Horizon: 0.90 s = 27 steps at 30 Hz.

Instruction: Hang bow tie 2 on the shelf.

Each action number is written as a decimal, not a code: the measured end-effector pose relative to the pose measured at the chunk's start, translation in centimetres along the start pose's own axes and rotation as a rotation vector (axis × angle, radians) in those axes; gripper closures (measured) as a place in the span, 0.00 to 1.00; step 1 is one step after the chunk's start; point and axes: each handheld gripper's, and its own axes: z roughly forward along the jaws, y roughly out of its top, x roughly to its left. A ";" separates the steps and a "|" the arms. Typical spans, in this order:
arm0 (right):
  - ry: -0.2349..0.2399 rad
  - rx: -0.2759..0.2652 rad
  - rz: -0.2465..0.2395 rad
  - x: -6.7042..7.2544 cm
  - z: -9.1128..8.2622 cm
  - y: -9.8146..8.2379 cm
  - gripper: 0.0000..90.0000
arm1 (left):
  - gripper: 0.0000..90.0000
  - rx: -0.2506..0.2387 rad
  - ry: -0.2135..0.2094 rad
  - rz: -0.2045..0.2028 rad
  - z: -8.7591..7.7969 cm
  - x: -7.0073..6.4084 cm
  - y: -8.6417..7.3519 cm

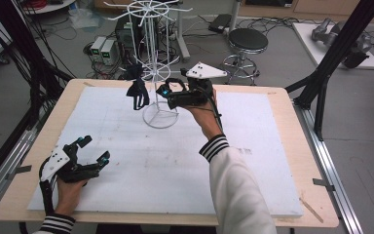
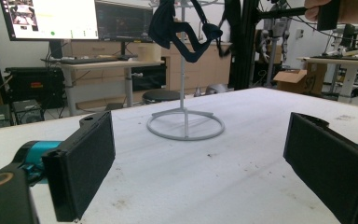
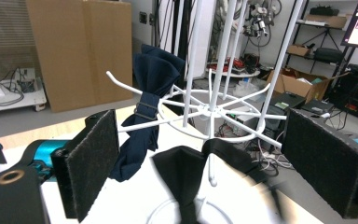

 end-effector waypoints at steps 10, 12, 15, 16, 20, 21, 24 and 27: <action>-0.009 0.015 -0.019 0.1 -2.5 0.7 0.01 | 0.10 -0.001 0.009 0.004 -0.1 0.0 0.0; -0.019 -0.018 -0.006 0.2 -3.8 0.6 0.01 | 0.10 -0.002 0.010 0.003 -0.1 0.0 0.0; -0.046 -0.020 -0.020 0.3 -6.1 0.0 0.01 | 0.10 -0.002 0.011 0.000 -0.1 -0.1 0.0; -0.054 -0.024 -0.025 0.4 -7.0 -0.2 0.01 | 0.10 0.000 0.010 0.003 -0.1 0.0 0.0; -0.096 -0.015 -0.046 0.5 -10.9 -1.6 0.01 | 0.10 0.002 0.011 0.002 -0.1 -0.1 0.0; -0.106 -0.014 -0.052 0.6 -11.8 -2.1 0.01 | 0.10 0.001 0.011 0.002 -0.1 -0.1 0.0; -0.140 -0.010 -0.065 1.0 -14.4 -3.6 0.01 | 0.10 -0.001 0.009 0.001 -0.1 -0.1 0.0; -0.155 -0.015 -0.067 1.5 -16.6 -5.7 0.01 | 0.10 -0.007 0.010 -0.003 -0.1 -0.1 0.0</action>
